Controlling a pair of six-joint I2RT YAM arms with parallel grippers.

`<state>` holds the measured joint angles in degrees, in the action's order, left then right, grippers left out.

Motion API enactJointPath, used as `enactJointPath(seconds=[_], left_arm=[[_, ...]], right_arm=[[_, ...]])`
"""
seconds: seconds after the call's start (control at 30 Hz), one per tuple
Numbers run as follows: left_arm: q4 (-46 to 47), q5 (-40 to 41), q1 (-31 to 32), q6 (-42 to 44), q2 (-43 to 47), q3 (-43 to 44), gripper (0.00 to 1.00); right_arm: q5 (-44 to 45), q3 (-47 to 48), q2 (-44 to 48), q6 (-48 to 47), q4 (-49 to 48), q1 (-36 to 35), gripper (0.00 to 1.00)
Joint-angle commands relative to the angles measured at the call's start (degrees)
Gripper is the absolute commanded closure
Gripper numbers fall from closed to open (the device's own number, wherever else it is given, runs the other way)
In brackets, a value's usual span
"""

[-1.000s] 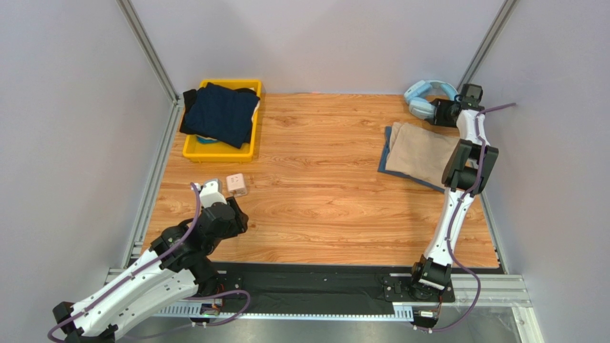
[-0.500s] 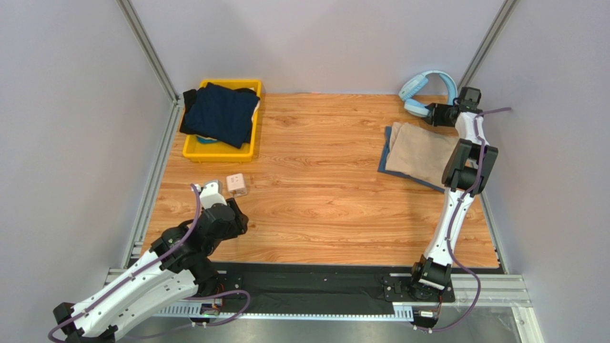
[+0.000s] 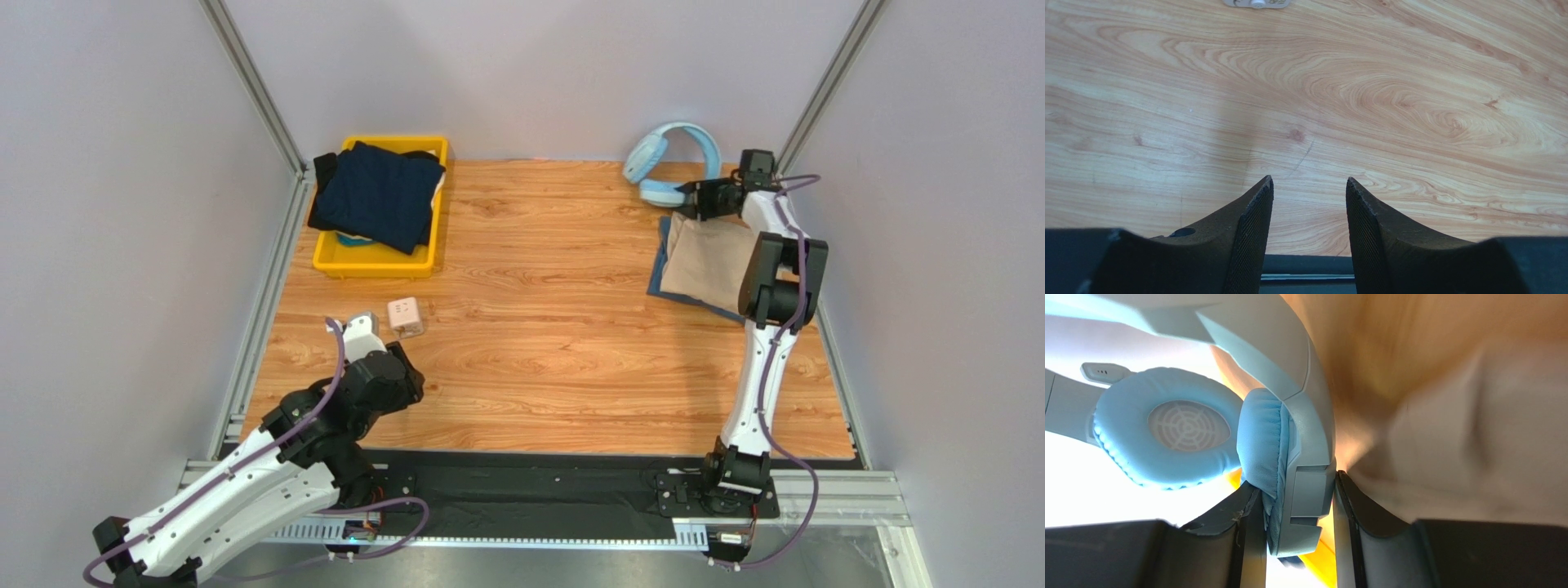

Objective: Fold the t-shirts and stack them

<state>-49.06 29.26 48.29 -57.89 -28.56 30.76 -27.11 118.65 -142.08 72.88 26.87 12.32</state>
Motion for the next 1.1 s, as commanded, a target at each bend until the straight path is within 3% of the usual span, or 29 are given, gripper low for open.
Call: enactJointPath(seconds=[0.0, 0.27, 0.67, 0.87, 1.07], left_arm=[[-8.74, 5.89, -0.04, -6.34, 0.52, 3.85, 0.44], [-16.94, 12.84, -0.13, -12.51, 5.7, 4.57, 0.42], [-30.39, 23.82, -0.13, -23.4, 3.95, 9.75, 0.4], [-35.48, 31.02, -0.13, -24.19, 0.52, 16.16, 0.39], [-36.55, 34.2, -0.13, -25.26, -0.1, 18.8, 0.39]], right_arm=[[-5.85, -7.02, 11.03, -3.44, -5.6, -6.76, 1.0], [-10.24, -16.95, 16.91, -8.1, -6.48, -16.27, 1.0], [-14.55, -23.37, 26.41, -20.3, -1.74, -24.18, 1.0], [-10.34, -18.47, 26.42, -37.42, 13.01, -30.67, 1.0], [-6.12, -17.58, 26.5, -43.34, 18.39, -40.52, 1.0]])
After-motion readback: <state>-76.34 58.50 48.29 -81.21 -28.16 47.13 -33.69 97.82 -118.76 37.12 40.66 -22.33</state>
